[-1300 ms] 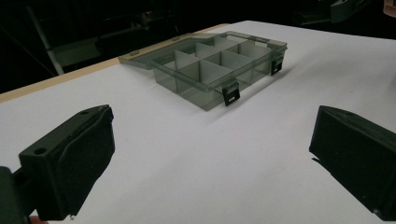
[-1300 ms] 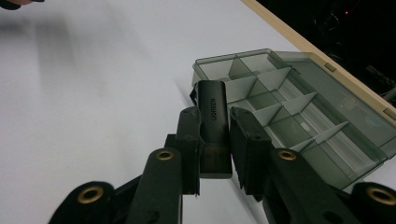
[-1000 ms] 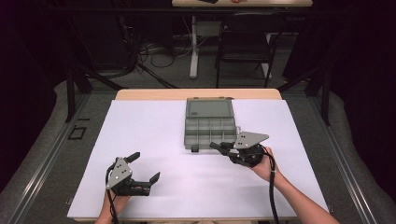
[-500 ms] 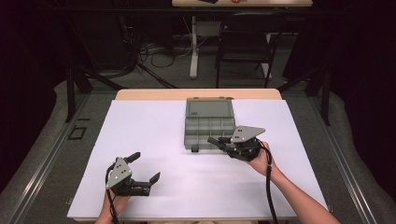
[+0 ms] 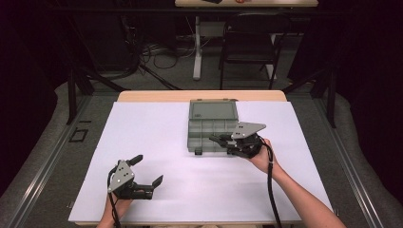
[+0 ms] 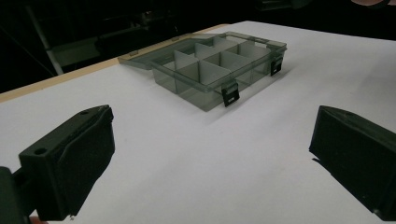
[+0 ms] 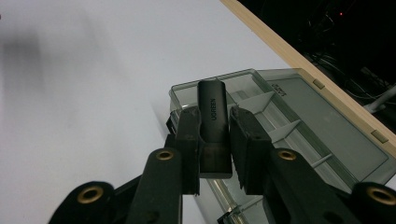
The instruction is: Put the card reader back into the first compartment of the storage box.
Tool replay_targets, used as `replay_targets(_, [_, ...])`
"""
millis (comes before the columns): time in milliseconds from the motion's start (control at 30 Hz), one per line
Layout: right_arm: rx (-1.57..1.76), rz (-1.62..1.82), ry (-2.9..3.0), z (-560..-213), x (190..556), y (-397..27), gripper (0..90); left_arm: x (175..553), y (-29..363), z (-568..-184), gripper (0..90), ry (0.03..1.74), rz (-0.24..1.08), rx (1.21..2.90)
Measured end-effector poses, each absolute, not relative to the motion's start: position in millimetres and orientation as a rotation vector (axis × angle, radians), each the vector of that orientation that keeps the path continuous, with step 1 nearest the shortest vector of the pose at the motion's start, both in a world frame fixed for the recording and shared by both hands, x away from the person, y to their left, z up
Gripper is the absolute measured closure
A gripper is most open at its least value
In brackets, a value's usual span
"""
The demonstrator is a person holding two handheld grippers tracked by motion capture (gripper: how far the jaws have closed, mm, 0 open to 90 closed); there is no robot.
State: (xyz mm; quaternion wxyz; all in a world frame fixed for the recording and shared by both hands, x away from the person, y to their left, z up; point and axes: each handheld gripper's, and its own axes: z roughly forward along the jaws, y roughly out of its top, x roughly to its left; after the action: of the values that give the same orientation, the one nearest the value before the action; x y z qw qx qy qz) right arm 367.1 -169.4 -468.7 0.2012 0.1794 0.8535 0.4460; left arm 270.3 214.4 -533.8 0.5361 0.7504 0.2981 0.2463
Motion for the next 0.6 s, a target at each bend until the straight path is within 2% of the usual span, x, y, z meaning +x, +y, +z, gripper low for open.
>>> replay_targets(600, [0.516, 1.196, 2.409, -468, 381, -157, 74.0, 271, 215, -534, 0.0, 0.709, 0.586, 1.788])
